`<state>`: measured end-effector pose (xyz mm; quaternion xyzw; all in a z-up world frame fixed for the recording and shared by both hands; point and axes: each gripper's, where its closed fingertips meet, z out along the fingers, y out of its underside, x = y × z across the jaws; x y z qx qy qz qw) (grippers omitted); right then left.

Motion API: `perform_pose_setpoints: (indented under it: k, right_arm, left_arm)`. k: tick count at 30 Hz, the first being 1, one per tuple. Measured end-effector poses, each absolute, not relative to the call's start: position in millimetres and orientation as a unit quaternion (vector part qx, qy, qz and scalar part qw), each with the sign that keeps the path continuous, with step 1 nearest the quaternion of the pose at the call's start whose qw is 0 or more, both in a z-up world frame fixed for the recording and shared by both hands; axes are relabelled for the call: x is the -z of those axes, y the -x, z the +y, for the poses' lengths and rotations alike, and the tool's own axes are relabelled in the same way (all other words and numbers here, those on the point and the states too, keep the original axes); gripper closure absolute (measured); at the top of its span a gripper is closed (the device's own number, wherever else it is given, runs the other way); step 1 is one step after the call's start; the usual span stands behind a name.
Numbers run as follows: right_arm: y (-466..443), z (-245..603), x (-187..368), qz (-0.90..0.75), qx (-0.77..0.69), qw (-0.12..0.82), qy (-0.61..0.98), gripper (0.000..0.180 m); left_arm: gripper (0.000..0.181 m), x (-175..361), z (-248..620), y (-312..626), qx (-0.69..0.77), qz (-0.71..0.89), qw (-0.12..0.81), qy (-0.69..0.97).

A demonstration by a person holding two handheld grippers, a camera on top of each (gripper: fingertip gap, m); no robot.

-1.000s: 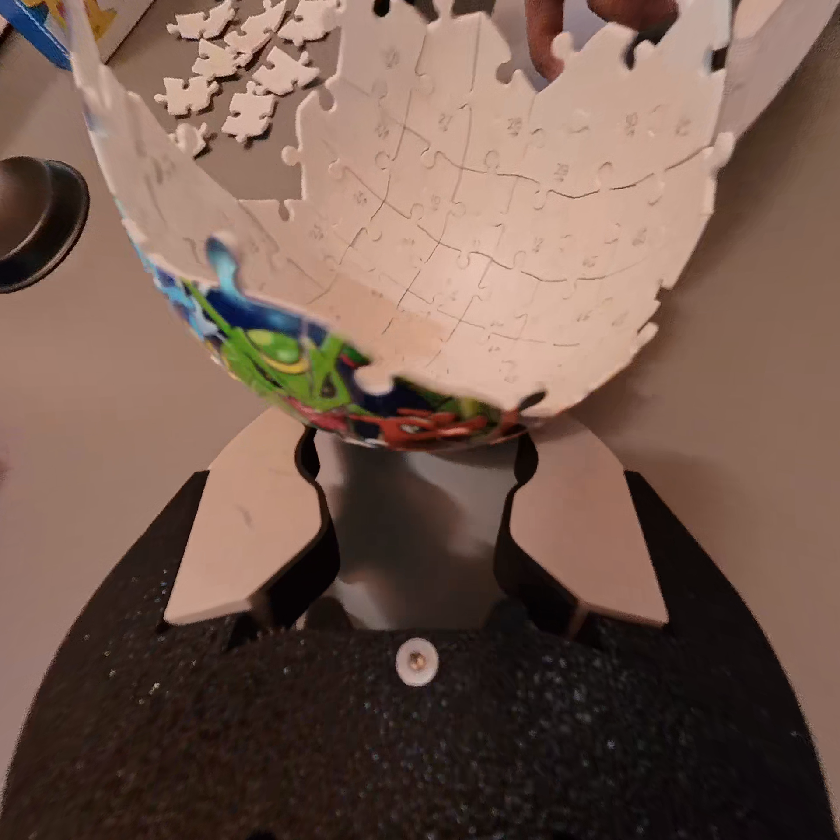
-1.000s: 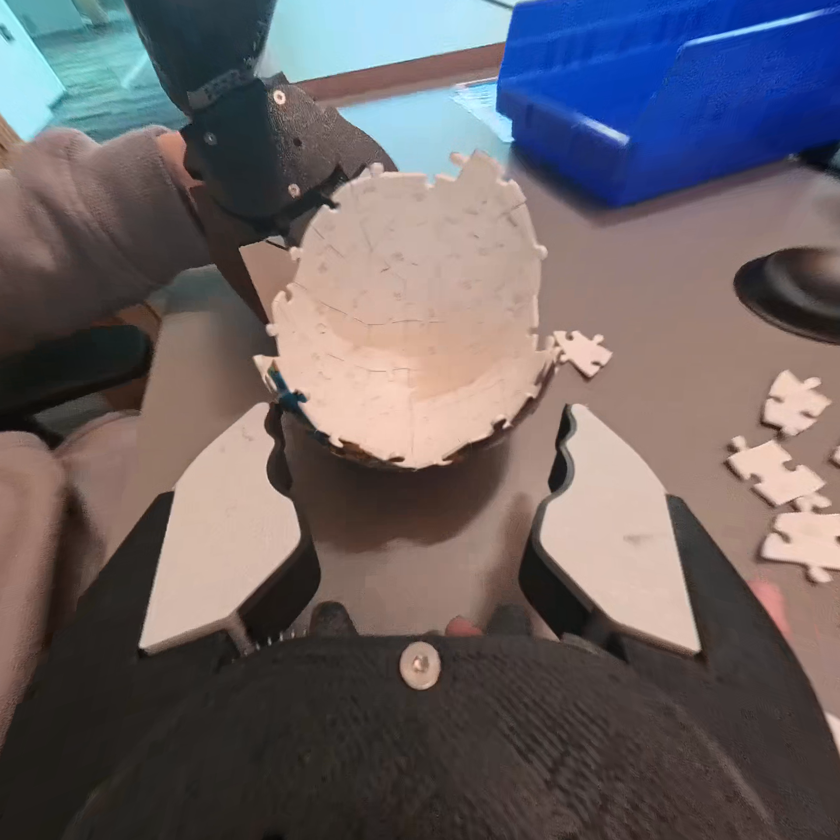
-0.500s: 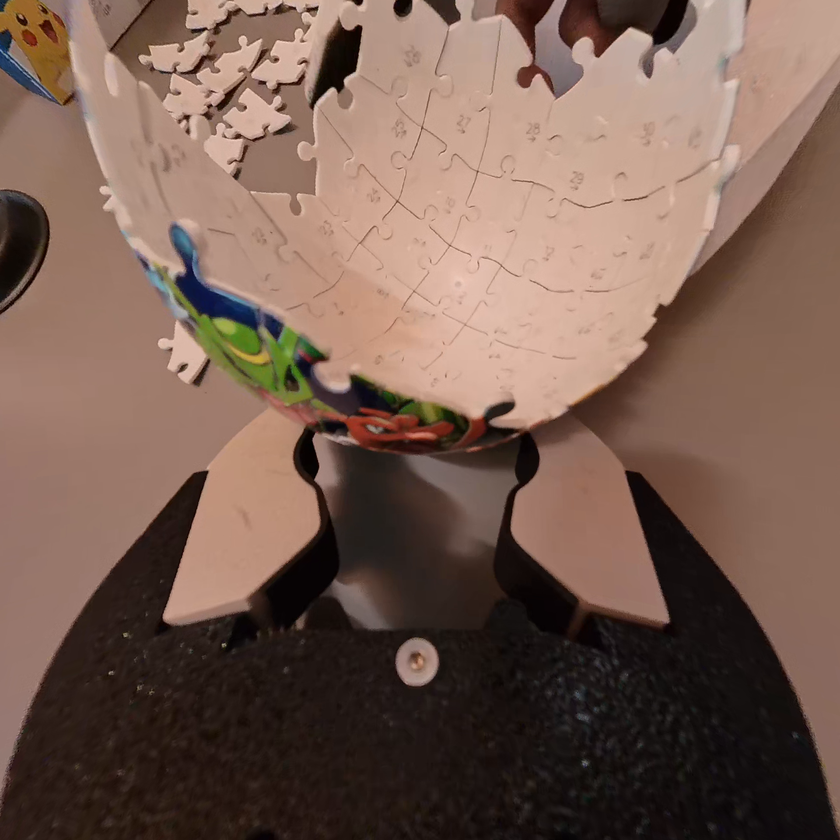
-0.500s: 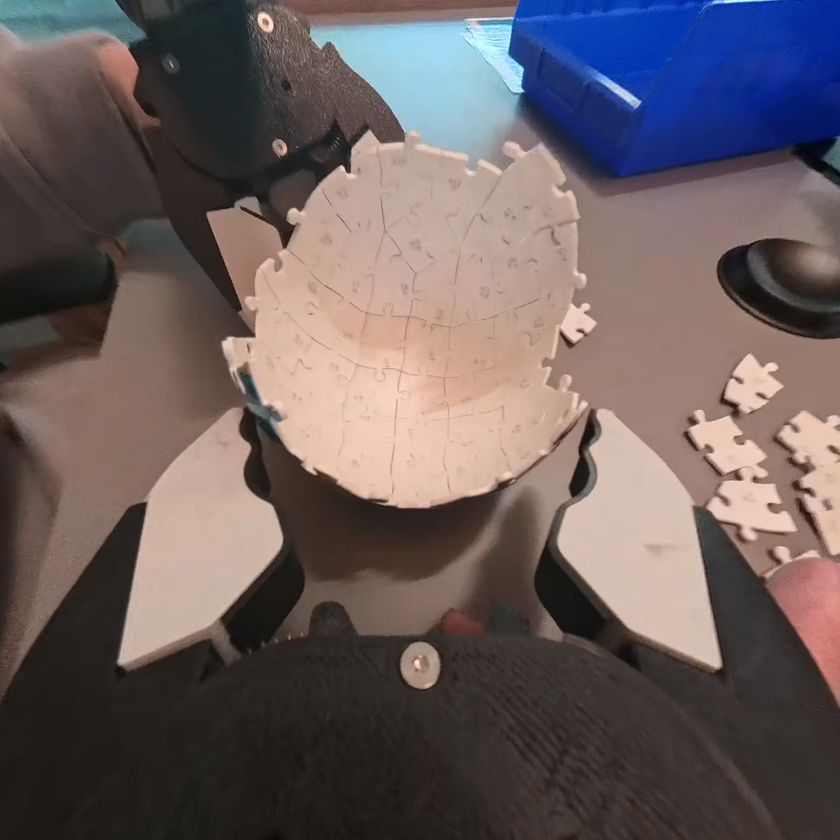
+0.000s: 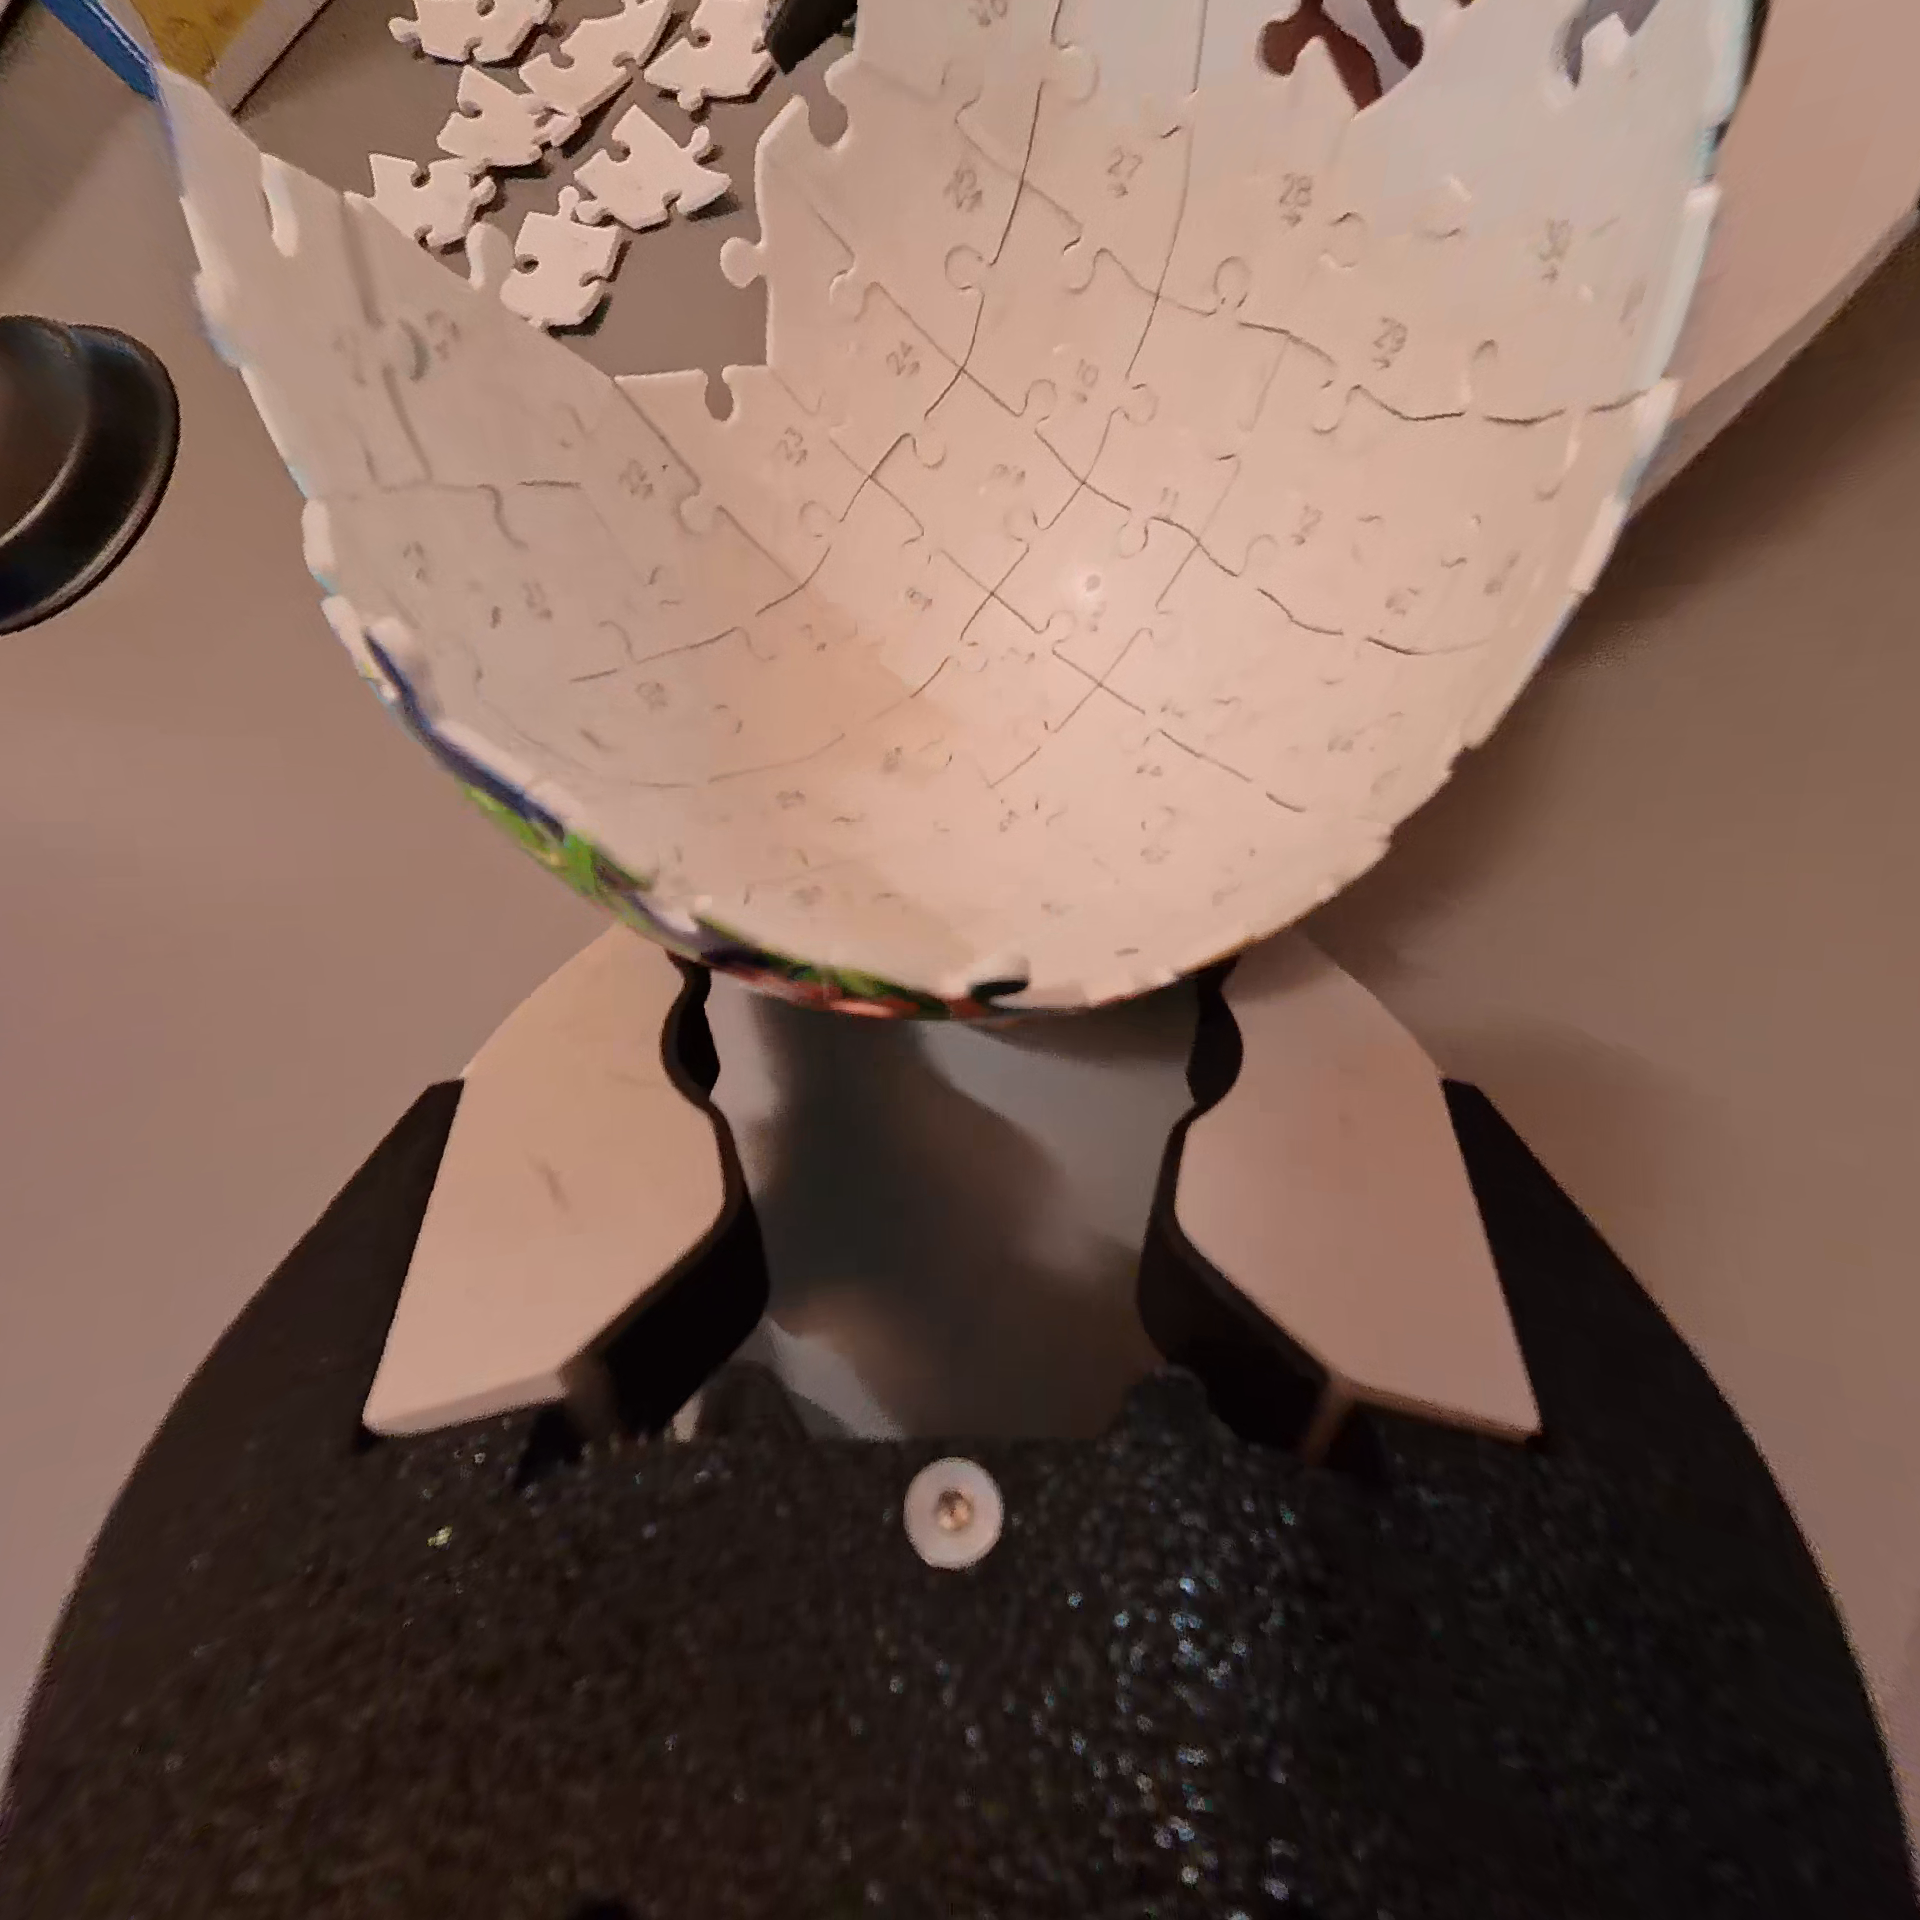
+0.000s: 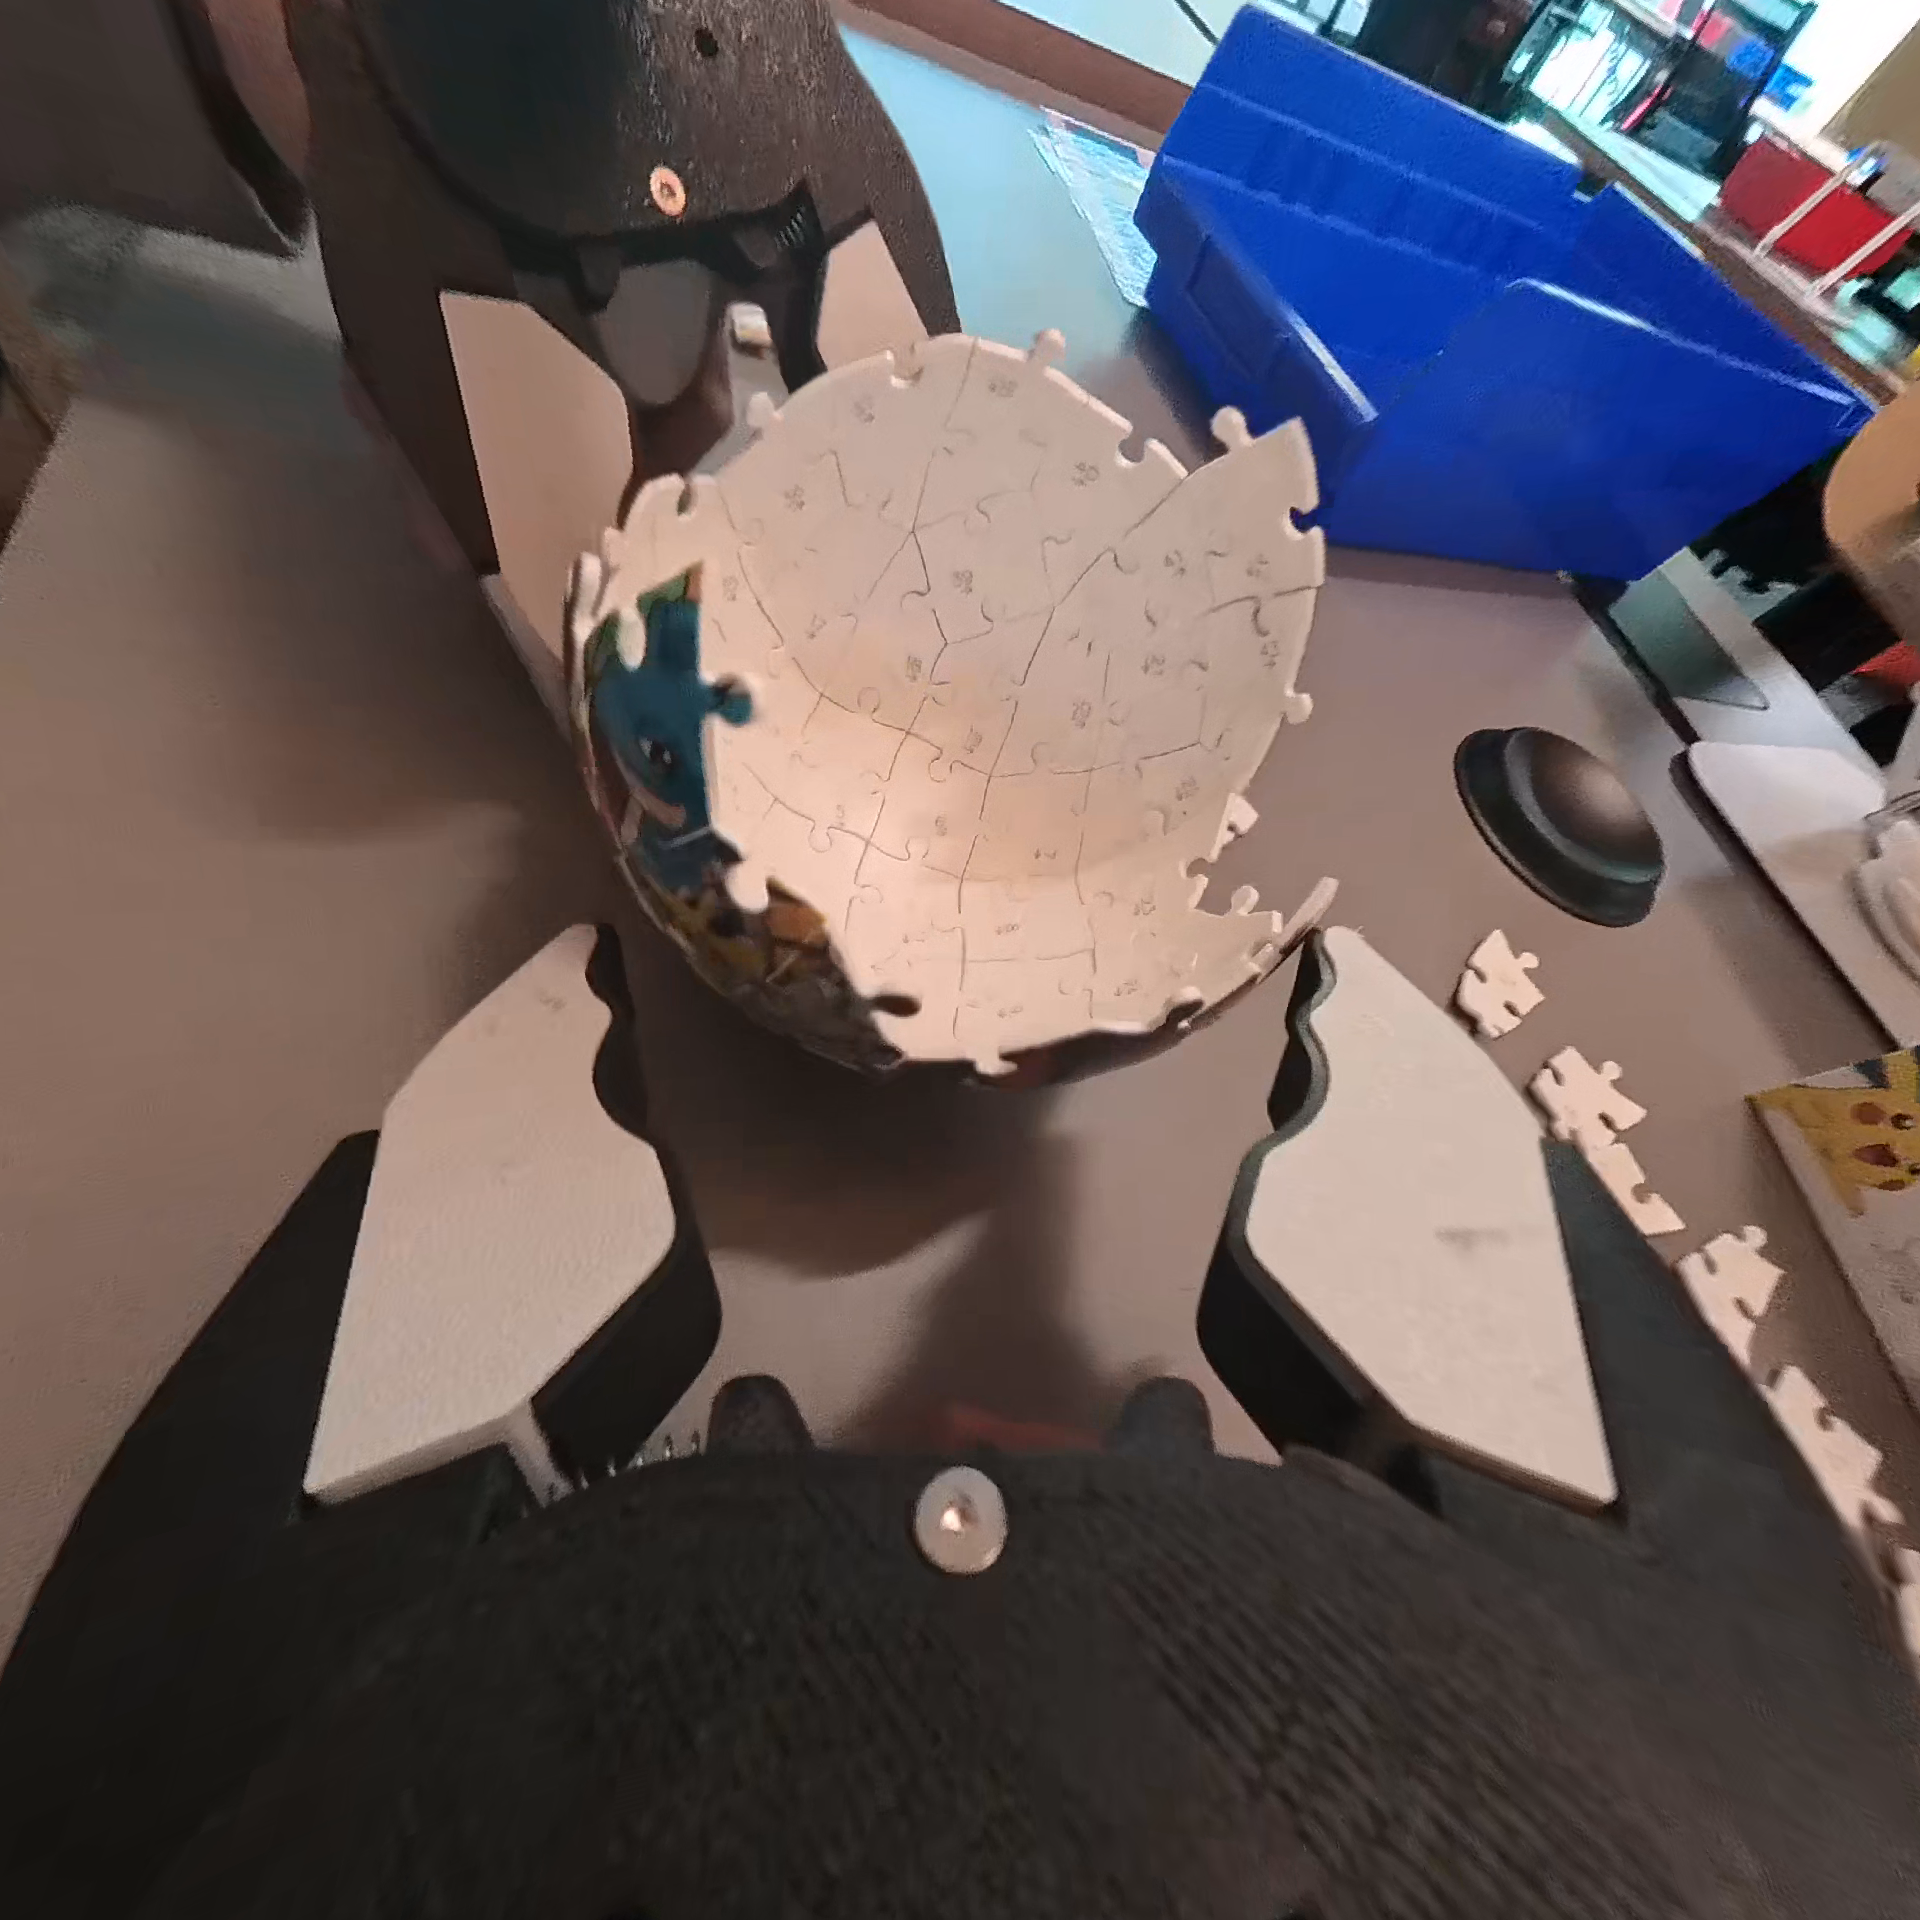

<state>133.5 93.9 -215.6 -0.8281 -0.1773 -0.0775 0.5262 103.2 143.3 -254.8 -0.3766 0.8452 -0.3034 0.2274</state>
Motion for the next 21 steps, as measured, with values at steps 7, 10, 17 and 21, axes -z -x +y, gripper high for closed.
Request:
perform_pose_setpoints:
  k: [7,10,17,21]
  right_arm:
    - [-143,95,220,-0.191,0.132,0.513,0.826,0.070]
    - [-146,95,222,-0.197,0.153,0.510,0.823,0.073]
    - [-149,95,220,-0.197,0.169,0.514,0.818,0.079]
    - [-150,95,218,-0.197,0.180,0.518,0.813,0.079]
  left_arm:
    - [0.092,254,150,-96,0.290,0.850,0.231,0.374]
    - [0.092,254,151,-93,0.288,0.851,0.233,0.371]
    - [0.092,251,154,-90,0.287,0.851,0.238,0.369]
    - [0.093,251,158,-86,0.274,0.857,0.238,0.366]
